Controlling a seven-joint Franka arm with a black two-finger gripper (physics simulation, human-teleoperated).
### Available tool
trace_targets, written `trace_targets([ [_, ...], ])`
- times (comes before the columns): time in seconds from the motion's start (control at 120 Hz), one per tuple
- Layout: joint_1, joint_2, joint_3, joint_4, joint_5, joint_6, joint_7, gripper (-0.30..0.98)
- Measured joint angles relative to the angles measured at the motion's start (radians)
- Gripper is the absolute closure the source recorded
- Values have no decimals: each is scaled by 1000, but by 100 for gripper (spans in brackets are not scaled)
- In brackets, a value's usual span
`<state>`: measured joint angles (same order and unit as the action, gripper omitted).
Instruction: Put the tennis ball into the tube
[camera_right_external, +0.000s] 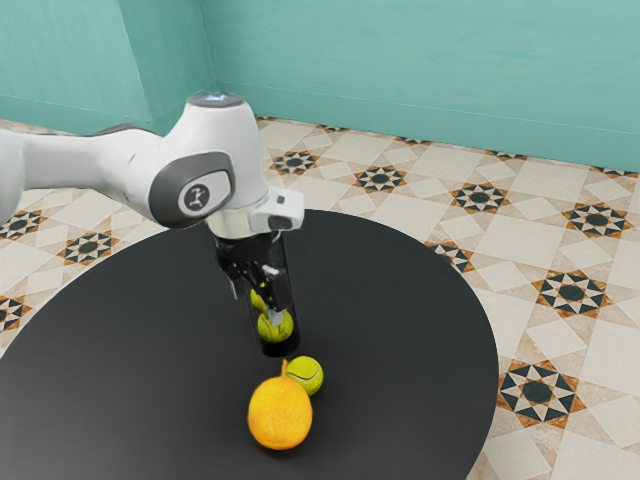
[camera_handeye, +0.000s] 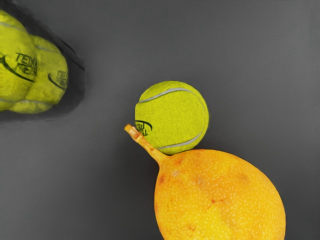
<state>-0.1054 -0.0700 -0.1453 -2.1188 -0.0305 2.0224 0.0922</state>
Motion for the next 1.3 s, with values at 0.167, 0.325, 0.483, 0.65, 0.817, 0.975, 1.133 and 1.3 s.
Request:
trace_targets([
  [0.167,-44,52,-55,-42,-15,93,-98,0],
  [0.325,-107,128,-61,-43,-17,173,-194,0],
  [0.483,-50,203,-48,-40,-7,248,-274,0],
  [0.65,-46,253,-42,-40,13,300,-337,0],
  [0.817,-47,290,-37,-35,47,350,-385,0],
  [0.975,-46,316,-17,-36,90,383,-419,0],
  [1.133,-46,337,-15,-35,106,400,-445,1],
  [1.3,-46,356,-17,-35,111,411,-466,12],
])
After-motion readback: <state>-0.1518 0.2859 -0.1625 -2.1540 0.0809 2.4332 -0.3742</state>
